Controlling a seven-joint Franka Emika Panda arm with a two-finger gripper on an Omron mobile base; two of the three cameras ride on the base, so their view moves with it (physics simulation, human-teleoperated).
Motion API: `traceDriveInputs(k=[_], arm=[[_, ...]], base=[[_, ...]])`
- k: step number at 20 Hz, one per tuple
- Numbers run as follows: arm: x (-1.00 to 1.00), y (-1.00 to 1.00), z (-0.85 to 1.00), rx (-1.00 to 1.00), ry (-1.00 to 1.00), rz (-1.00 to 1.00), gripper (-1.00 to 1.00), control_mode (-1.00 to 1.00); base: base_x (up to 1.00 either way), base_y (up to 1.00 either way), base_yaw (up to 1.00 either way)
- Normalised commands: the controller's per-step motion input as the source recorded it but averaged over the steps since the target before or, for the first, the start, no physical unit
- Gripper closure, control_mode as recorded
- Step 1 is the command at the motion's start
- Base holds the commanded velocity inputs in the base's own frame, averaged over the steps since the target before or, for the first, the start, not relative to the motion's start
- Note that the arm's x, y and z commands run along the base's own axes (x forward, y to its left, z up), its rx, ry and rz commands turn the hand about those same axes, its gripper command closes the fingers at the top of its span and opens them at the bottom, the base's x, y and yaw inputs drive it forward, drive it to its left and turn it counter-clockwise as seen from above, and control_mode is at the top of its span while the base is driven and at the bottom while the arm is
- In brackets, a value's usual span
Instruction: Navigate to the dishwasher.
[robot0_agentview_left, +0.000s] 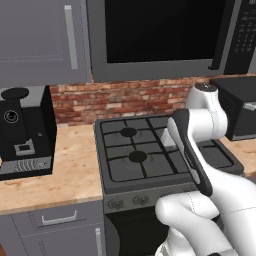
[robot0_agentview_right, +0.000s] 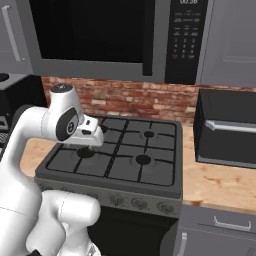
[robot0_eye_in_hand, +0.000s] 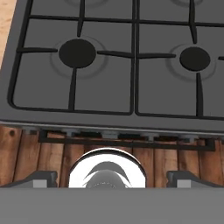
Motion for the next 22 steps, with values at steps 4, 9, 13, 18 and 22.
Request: traceDriveInputs(k=[4,9,13,18,22], arm=[[-0.08,0.0,-0.06,0.0,0.0,0.0,-1.0,-1.0],[-0.08,0.0,-0.05,0.0,0.0,0.0,-1.0,1.0],[0.0,0.0,0.0,0.0,0.0,0.0,-1.0,1.0],[0.0,0.0,0.0,0.0,0.0,0.0,-1.0,1.0],[0.0,0.0,0.0,0.0,0.0,0.0,-1.0,1.0]], base=[[0.0,0.0,0.0],[-0.11,0.0,0.0],[-0.52,0.0,0.0],[-0.9,-0.06,-0.04],[-0.84,-0.29,-0.34]])
